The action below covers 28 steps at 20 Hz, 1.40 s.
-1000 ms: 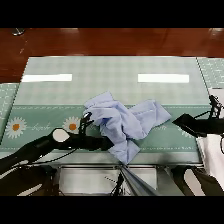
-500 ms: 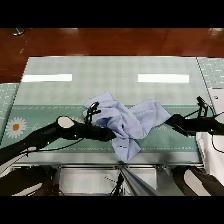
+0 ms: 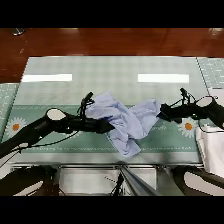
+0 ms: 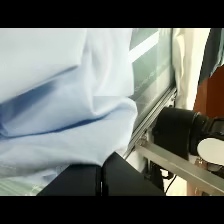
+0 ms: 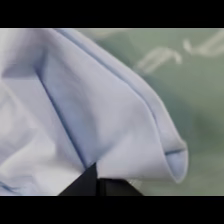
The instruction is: Fold the shirts.
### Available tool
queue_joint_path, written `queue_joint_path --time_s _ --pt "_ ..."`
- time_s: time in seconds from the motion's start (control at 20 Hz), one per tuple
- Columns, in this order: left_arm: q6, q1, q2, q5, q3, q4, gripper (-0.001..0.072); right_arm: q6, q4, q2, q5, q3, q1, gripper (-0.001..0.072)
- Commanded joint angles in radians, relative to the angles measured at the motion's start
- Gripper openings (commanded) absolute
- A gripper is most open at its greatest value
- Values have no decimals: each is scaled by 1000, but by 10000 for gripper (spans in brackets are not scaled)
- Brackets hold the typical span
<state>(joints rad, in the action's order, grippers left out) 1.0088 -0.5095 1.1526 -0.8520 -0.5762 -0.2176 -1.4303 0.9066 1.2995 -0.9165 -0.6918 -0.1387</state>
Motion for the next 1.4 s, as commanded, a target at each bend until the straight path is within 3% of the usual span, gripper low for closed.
queue_joint_path --time_s 0.0,0.2,0.55,0.7,0.9,1.0,1.15,1.35 --pt "-3 71 -33 -35 -41 1 17 31 -6 49 -31 -117 21 22" --pt "-2 264 -111 -116 -216 2 17 29 80 14 -195 -474 21 21" --pt "26 640 -291 -126 -797 1 16 10 144 -166 -266 -1255 21 21" --pt "66 831 -388 -125 -969 -68 16 -2 239 -331 -268 -1336 21 21" --pt "173 1085 -566 -121 -1067 -386 16 -37 416 -549 -346 -1336 21 21" --pt "252 1102 -657 -125 -1067 -572 16 -58 480 -628 -401 -1336 21 21" --pt "269 1019 -747 -173 -1066 -751 17 -78 517 -705 -473 -1336 21 21" --pt "269 824 -779 -249 -1061 -823 17 -88 513 -729 -567 -1326 21 21"
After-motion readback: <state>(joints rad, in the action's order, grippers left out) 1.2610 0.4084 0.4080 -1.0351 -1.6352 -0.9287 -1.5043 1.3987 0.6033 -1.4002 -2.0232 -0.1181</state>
